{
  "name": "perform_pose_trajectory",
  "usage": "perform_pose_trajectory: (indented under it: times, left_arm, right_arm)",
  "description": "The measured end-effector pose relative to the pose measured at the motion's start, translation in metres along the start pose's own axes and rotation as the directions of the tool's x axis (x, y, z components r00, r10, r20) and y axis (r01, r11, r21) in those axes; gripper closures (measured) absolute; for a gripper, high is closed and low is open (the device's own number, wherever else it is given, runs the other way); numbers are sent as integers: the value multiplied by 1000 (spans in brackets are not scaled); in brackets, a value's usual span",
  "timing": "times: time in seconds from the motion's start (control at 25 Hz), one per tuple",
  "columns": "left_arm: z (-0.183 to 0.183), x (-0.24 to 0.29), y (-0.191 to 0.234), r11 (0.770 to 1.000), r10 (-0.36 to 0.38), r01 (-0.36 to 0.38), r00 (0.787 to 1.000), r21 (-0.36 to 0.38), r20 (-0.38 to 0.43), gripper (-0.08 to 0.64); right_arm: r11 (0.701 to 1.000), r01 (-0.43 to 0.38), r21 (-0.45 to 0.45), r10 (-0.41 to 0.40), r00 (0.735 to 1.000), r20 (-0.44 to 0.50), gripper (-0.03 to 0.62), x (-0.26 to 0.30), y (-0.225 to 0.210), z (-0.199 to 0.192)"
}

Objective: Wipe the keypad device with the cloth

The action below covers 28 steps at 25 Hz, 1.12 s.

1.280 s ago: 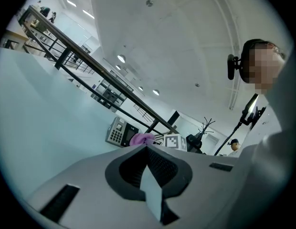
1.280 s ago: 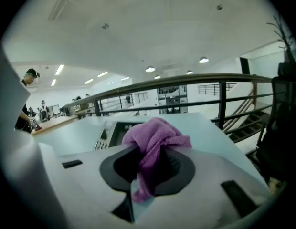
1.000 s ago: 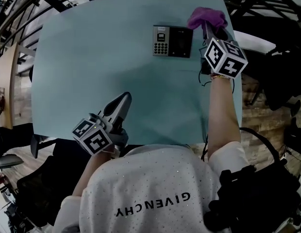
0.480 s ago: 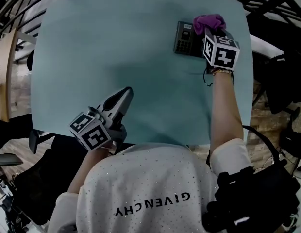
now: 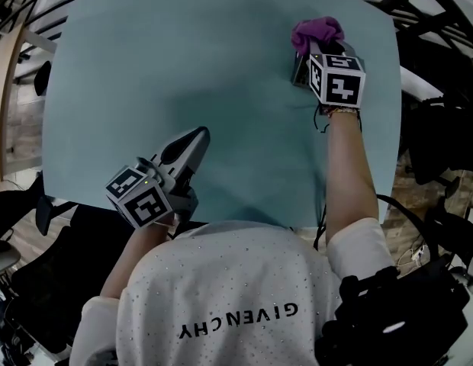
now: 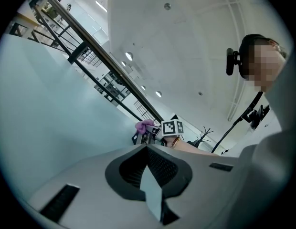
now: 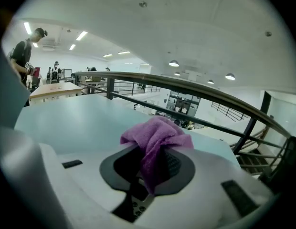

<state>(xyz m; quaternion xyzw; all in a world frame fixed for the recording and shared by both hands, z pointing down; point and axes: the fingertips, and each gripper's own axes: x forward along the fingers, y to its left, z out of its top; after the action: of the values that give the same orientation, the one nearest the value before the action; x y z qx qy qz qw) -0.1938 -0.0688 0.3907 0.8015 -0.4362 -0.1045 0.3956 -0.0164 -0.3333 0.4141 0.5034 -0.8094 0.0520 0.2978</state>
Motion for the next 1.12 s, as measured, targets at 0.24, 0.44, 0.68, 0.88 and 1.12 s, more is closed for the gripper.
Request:
perform_pose_trajectory:
  times: [0.24, 0.44, 0.68, 0.88, 1.12]
  left_arm:
    - [16, -21, 16, 1000, 1, -1, 1000, 12, 14, 560]
    - [20, -33, 30, 1000, 14, -14, 1000, 1, 13, 560]
    - [18, -30, 30, 1000, -20, 20, 1000, 2, -11, 560]
    - [17, -26, 26, 998, -60, 60, 998, 5, -34, 560]
    - [19, -23, 16, 995, -98, 99, 994, 28, -46, 560]
  right_arm:
    - [996, -26, -89, 30, 998, 48, 528, 5, 44, 28]
    - [980, -140, -144, 168, 965, 203, 528, -5, 90, 54]
    - [999, -23, -32, 23, 1000, 1, 528, 2, 64, -4]
    - [998, -17, 57, 20, 998, -55, 528, -8, 63, -36]
    - [989, -5, 146, 20, 995, -102, 528, -18, 71, -69]
